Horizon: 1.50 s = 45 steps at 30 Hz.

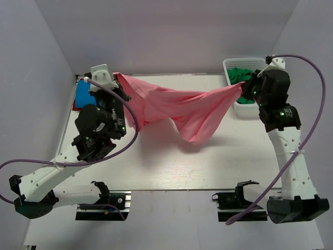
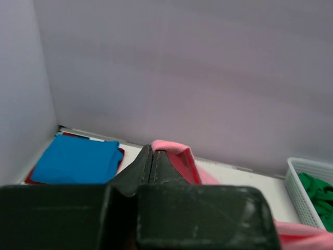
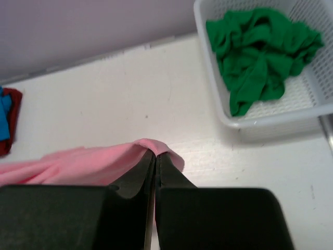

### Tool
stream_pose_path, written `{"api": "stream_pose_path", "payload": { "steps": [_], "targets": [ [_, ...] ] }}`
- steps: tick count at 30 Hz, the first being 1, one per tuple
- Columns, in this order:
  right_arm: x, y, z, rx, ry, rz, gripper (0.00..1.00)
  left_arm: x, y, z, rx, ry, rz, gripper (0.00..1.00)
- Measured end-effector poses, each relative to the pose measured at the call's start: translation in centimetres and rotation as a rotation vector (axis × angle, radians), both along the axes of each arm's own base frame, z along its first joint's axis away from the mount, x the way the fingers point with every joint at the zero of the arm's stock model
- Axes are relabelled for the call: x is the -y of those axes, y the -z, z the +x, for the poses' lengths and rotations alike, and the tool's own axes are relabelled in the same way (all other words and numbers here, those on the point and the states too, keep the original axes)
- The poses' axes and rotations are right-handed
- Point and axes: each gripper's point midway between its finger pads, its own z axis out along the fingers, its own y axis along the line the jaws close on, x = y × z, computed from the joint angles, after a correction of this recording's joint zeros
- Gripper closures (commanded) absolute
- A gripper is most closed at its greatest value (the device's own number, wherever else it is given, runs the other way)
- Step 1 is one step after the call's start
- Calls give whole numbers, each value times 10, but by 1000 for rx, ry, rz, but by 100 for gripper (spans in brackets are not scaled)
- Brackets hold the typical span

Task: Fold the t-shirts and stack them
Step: Flatten out the tshirt

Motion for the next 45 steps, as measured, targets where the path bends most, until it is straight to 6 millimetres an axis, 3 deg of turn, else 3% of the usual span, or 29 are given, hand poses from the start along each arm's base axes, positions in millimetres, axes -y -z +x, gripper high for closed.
{"api": "stream_pose_path", "payload": {
  "steps": [6, 13, 18, 23, 28, 35, 40, 43, 45],
  "targets": [
    [15, -72, -17, 182, 35, -64, 100, -33, -29, -15, 53, -61, 7, 100],
    [40, -139, -61, 367, 116, -136, 100, -94, -95, -50, 165, -83, -117, 100],
    [55, -160, -98, 444, 177, -145, 100, -141, -137, -77, 249, -98, -209, 100],
    [59, -175, -130, 505, 188, -134, 100, -167, -161, -94, 292, -88, -240, 100],
    [55, -196, -158, 579, 148, -116, 100, -162, -176, -98, 311, -13, -220, 100],
    [50, -227, -215, 710, 91, -95, 100, -116, -183, -102, 362, 242, -149, 100],
    [46, -240, -246, 788, 52, -83, 100, -106, -188, -114, 391, 367, -155, 100],
    [45, -238, -249, 793, 45, -79, 100, -105, -187, -114, 392, 373, -165, 100],
    [44, -231, -240, 772, 47, -77, 100, -99, -181, -107, 375, 353, -159, 100]
  ]
}}
